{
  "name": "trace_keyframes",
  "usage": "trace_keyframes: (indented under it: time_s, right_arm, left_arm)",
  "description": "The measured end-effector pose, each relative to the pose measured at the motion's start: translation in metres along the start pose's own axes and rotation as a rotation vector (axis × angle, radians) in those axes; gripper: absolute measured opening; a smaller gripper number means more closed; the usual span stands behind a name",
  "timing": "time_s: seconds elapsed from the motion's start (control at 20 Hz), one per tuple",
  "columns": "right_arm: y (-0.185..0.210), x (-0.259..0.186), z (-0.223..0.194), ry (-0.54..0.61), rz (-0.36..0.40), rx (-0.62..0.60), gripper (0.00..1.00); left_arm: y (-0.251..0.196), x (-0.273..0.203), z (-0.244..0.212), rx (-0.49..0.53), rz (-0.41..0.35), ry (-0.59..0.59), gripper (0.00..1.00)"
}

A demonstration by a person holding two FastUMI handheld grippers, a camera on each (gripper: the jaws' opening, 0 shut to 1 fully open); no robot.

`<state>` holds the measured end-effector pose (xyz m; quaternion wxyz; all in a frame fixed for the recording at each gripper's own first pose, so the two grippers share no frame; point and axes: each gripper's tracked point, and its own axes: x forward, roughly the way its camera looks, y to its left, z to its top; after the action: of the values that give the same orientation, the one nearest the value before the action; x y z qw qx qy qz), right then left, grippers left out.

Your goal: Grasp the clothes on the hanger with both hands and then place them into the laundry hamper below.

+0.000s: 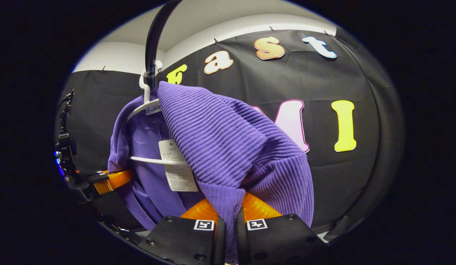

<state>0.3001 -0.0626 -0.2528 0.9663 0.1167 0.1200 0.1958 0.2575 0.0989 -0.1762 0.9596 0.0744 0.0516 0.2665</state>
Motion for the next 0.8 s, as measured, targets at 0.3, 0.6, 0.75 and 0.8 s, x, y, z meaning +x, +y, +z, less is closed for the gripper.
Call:
trace_keyframes:
  time_s: [0.3,0.6,0.75,0.8]
  right_arm:
    - [-0.025,-0.021,0.028,-0.088,-0.023,0.079,0.17]
    - [-0.028,-0.040,0.070,-0.198,-0.012,0.179,0.17]
    - [-0.032,-0.039,0.084,-0.244,0.009,0.257,0.17]
    - [-0.034,-0.038,0.089,-0.256,0.014,0.288,0.17]
  left_arm:
    - [0.026,-0.015,0.025,0.008,0.061,-0.037,0.05]
    - [0.047,-0.023,0.068,0.002,0.118,-0.123,0.05]
    - [0.058,-0.018,0.084,-0.005,0.130,-0.150,0.06]
    - [0.064,-0.016,0.090,-0.007,0.132,-0.158,0.06]
